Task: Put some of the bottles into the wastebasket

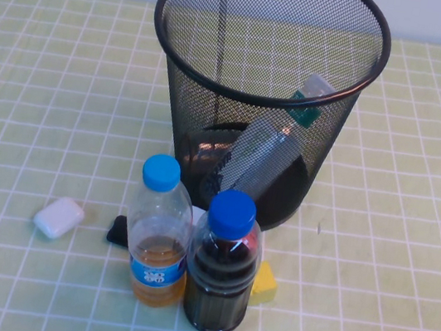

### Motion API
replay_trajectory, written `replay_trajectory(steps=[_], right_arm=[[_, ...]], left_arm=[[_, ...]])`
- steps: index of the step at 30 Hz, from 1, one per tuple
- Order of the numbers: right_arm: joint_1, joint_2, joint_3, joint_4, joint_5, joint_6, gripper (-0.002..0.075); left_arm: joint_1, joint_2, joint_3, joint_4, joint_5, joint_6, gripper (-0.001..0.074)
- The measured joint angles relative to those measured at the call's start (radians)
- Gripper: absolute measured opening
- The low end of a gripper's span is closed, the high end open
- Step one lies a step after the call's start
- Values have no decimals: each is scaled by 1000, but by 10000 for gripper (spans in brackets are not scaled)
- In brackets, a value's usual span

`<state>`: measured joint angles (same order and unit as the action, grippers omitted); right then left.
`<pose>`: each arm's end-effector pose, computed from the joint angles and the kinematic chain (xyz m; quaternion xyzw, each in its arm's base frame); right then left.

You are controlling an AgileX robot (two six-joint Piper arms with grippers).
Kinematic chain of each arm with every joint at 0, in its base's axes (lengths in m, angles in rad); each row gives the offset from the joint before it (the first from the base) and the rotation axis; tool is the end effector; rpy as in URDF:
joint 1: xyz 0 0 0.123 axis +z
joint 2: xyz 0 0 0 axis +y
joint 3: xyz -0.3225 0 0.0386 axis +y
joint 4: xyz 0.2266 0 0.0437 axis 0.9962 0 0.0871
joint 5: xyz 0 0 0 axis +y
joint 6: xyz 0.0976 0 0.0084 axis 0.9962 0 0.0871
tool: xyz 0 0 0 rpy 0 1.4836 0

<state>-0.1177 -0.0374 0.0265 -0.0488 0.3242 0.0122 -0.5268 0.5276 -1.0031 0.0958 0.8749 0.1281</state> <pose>-0.0023 -0.0013 0.1736 0.0375 0.7813 -0.0533 0.6207 0.0168 -0.0014 0.4314 0.2627 0.7636 -0.0696 0.5857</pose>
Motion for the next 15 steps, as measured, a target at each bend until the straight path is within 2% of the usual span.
replay_trajectory(steps=[8, 15], right_arm=[[0, 0, 0, 0, 0, 0, -7], [0, 0, 0, 0, 0, 0, -7]], left_arm=[[0, -230, 378, 45, -77, -45, 5], [0, -320, 609, 52, -430, -97, 4]])
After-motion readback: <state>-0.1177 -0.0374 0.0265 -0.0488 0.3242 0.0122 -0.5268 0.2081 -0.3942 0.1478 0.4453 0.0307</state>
